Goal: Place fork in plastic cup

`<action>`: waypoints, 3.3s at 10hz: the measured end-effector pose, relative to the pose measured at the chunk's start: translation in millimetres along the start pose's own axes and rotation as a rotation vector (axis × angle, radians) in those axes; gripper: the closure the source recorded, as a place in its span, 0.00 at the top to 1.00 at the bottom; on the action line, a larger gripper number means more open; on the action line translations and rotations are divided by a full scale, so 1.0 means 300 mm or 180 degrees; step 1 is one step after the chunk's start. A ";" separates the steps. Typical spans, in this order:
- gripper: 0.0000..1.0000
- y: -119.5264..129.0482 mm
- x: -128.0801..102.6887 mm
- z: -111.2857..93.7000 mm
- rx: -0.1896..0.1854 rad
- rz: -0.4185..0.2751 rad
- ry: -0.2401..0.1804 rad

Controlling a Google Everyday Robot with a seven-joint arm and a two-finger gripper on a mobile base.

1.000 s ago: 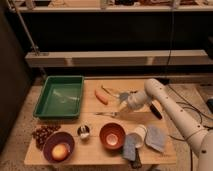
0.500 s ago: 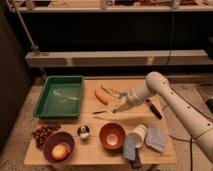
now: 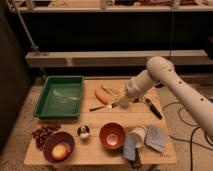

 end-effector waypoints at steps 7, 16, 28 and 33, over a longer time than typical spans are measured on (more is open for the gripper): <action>0.00 -0.002 0.059 -0.354 -0.0514 0.0156 0.0271; 0.00 0.089 0.151 -0.621 -0.0806 0.0543 0.0530; 0.00 0.353 0.192 -0.341 -0.0857 0.1011 0.0522; 0.00 0.460 0.262 -0.305 -0.0761 0.1207 0.0498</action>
